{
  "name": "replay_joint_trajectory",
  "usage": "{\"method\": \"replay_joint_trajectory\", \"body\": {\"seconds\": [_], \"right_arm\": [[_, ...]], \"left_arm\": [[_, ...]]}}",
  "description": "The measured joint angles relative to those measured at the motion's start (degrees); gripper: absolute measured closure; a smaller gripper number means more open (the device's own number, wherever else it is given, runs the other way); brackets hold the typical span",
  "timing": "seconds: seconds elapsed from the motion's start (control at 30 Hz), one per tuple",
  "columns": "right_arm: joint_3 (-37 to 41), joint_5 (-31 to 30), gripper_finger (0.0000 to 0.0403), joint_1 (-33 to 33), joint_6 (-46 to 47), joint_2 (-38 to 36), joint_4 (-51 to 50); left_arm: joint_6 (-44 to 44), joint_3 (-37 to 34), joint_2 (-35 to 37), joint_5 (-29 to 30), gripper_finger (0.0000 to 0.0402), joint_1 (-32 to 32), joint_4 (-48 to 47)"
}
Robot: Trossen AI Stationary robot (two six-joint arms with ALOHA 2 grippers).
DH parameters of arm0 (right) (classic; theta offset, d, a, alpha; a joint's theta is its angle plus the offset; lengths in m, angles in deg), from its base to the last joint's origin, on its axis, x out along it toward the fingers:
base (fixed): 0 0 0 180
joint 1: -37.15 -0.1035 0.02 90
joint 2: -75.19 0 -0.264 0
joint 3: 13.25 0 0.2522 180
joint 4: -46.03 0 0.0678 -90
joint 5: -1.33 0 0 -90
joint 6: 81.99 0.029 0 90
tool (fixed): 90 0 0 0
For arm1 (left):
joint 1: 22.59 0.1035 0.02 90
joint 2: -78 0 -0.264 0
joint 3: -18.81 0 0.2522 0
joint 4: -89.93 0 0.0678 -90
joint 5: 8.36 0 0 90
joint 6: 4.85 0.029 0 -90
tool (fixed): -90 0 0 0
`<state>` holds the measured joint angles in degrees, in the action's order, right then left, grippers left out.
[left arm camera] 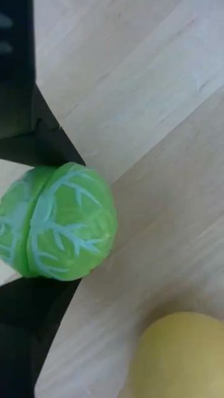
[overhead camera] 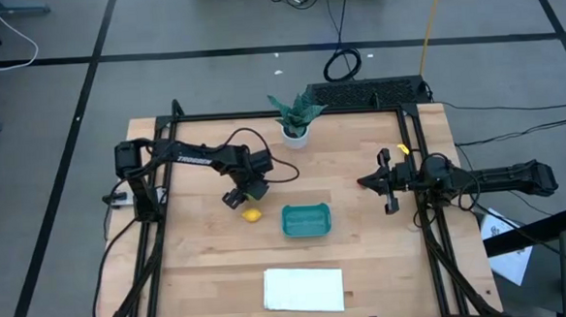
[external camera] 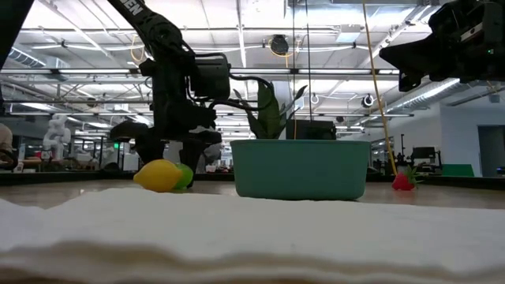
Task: Pick and placing Produce into tupperware
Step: Put the fruits and the vegetables into the bin
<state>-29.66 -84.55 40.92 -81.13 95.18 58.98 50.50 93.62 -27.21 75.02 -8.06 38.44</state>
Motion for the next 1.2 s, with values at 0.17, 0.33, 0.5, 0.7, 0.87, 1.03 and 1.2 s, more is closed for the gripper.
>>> {"method": "replay_joint_trajectory", "body": {"seconds": [0.17,0.33,0.5,0.7,0.87,1.03,1.2], "right_arm": [[0.0,0.0,0.0403,0.0,0.0,0.0,0.0],[0.0,0.0,0.0403,0.0,0.0,0.0,0.0],[0.0,0.0,0.0403,0.0,0.0,0.0,0.0],[0.0,0.0,0.0403,0.0,0.0,0.0,0.0],[0.0,0.0,0.0403,0.0,0.1,0.0,0.0],[0.0,0.0,0.0403,0.0,0.1,0.0,0.0],[0.0,0.0,0.0403,0.0,0.1,0.0,0.0]], "left_arm": [[0.0,0.0,0.0,0.3,0.0186,0.0,0.1],[0.1,0.3,-0.1,0.3,0.0156,0.0,0.0],[0.1,2.8,-0.5,1.3,0.0145,0.0,-2.6],[-0.2,6.5,-0.4,5.7,0.0175,0.2,-4.2],[-0.5,8.9,-0.3,6.2,0.0185,0.1,-6.6],[-0.7,9.9,-0.3,6.2,0.0163,0.1,-7.8],[-1.1,10.6,-0.3,7.5,0.0164,0.1,-9.6]]}}
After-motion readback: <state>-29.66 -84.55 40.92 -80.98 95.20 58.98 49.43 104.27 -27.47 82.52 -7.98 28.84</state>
